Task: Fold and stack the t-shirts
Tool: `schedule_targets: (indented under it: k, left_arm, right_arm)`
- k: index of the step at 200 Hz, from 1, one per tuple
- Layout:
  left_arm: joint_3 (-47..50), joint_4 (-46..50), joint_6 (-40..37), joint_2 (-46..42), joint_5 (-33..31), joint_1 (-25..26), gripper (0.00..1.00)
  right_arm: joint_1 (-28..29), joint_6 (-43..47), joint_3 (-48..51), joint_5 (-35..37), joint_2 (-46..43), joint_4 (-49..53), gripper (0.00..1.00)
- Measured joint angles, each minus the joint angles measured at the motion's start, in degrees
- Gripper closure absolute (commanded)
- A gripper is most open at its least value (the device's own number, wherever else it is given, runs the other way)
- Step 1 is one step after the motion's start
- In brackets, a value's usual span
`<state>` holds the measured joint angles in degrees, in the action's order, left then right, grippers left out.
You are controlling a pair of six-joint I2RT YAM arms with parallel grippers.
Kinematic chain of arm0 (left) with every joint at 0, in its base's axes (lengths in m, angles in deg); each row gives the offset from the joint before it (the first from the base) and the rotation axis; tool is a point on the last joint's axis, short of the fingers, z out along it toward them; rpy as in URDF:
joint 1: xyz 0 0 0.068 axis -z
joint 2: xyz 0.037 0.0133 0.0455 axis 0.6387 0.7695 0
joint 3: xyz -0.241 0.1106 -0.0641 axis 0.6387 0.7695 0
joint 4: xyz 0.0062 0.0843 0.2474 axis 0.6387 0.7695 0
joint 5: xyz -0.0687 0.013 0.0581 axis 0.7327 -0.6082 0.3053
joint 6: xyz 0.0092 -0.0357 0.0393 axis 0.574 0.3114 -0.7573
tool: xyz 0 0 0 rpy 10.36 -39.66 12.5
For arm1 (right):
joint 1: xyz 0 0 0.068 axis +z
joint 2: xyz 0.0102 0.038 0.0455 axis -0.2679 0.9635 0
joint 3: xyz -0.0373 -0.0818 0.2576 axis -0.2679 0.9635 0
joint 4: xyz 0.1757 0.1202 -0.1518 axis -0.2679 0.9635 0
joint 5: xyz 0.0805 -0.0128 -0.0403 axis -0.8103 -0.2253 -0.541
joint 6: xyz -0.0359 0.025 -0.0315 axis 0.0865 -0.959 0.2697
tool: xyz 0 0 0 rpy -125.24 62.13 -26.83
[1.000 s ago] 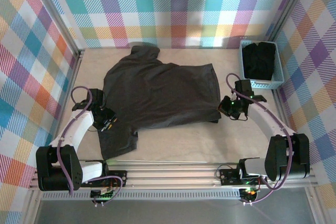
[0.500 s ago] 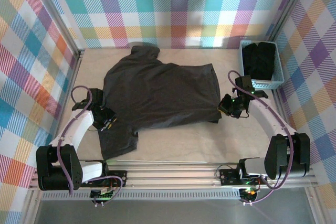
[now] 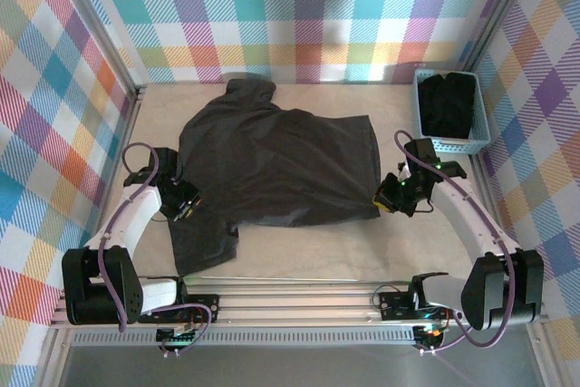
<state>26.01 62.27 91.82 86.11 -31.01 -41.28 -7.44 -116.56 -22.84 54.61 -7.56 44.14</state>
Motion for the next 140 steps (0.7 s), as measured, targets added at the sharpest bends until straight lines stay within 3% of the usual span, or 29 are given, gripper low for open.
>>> schedule_targets:
  k: [16,41,62,95,140]
  left_arm:
    - [-0.13,0.00,-0.07,0.07,0.00,0.00,0.72]
    - [-0.13,-0.04,-0.48,0.37,0.00,0.00,0.73]
    - [-0.13,-0.02,-0.83,0.66,0.00,0.00,0.73]
    - [-0.13,-0.02,-0.92,0.68,0.00,0.00,0.73]
    - [-0.13,0.02,-1.07,0.66,0.02,0.00,0.73]
  right_arm:
    - [0.26,0.17,2.69,-0.17,0.00,0.11,1.00]
    - [0.42,0.61,6.05,-1.05,0.26,-0.35,0.69]
    - [0.57,1.31,6.14,-1.38,2.67,-0.66,0.55]
    - [0.50,3.87,4.24,2.58,5.03,-4.15,0.45]
    - [-1.03,7.37,2.54,4.28,10.69,-16.44,0.47]
